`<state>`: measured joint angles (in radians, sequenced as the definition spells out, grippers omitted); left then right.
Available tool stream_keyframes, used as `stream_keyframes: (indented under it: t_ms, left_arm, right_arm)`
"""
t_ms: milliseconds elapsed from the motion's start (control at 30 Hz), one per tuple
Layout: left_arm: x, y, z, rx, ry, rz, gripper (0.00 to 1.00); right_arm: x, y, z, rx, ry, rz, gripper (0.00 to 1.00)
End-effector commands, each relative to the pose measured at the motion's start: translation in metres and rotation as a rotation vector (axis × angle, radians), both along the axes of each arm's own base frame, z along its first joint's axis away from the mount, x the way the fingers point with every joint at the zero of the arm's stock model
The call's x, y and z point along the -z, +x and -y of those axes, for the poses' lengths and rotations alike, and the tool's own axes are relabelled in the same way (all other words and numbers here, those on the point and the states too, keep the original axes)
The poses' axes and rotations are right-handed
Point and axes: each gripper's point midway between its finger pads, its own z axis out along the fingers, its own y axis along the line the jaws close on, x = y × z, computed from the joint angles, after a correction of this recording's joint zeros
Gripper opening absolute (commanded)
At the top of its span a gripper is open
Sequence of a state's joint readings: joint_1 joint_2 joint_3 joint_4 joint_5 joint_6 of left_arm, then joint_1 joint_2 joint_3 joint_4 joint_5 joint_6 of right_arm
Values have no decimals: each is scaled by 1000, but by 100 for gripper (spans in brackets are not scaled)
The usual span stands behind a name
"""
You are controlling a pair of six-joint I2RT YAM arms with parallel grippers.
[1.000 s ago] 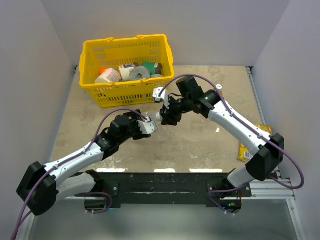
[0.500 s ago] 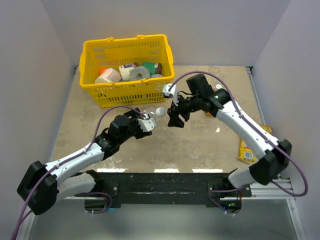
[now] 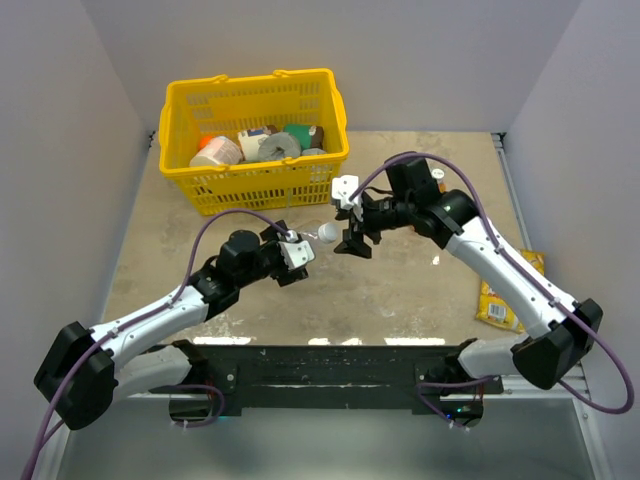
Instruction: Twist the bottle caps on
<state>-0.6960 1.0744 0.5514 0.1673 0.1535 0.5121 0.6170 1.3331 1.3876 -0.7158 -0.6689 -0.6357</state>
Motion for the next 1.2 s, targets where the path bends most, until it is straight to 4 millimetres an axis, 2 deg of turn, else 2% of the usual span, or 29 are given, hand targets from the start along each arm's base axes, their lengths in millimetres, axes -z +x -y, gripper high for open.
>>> stream_keyframes:
  t_ms: [0, 233, 400, 533, 667, 700, 733, 767, 800, 833, 867, 900, 933, 1033, 1100, 1167]
  left_arm:
    - [-33, 2, 14, 40, -89, 39, 0]
    - [-32, 0, 14, 48, -86, 36, 0]
    - [-35, 1, 16, 51, -105, 41, 0]
    - [-35, 2, 17, 50, -106, 45, 0]
    - [-37, 2, 18, 49, -117, 45, 0]
    - [-38, 2, 17, 46, -122, 44, 0]
    - [-37, 2, 18, 49, -126, 40, 0]
    - [-36, 1, 19, 54, -125, 36, 0]
    - [-36, 1, 19, 56, -126, 33, 4]
    - [-35, 1, 19, 54, -126, 30, 36]
    - [-36, 1, 20, 55, -127, 31, 54]
    - [-34, 2, 17, 45, -126, 28, 69]
    - [-34, 0, 17, 43, -126, 27, 83]
    - [-30, 1, 10, 9, -126, 15, 99]
    - [-25, -1, 7, -6, -122, 3, 99]
    - [-25, -2, 5, -14, -131, 0, 99]
  right_arm:
    - [-23, 10, -16, -16, 77, 57, 74]
    - [-30, 2, -25, -57, 108, 67, 72]
    - [-22, -6, -31, -85, 85, 43, 66]
    - [-19, -7, -32, -87, 78, 24, 50]
    - [-12, -4, -32, -74, 59, 8, 42]
    - [-13, -2, -32, -65, 62, 8, 38]
    - [-11, -1, -32, -49, 58, 4, 26]
    - [-12, 1, -32, -32, 62, -9, 21]
    - [-6, 3, -32, -20, 40, -23, 18]
    - [-11, 5, -31, -18, 36, -17, 14]
    - [-11, 6, -30, -20, 20, -13, 12]
    - [-3, 10, -24, 9, -31, -30, 10]
    - [-11, 13, -21, 16, -35, -7, 8]
    - [-16, 27, -4, 90, -84, 43, 6]
    - [-15, 30, 11, 120, -132, 34, 6]
    - [-15, 44, 26, 189, -178, 45, 6]
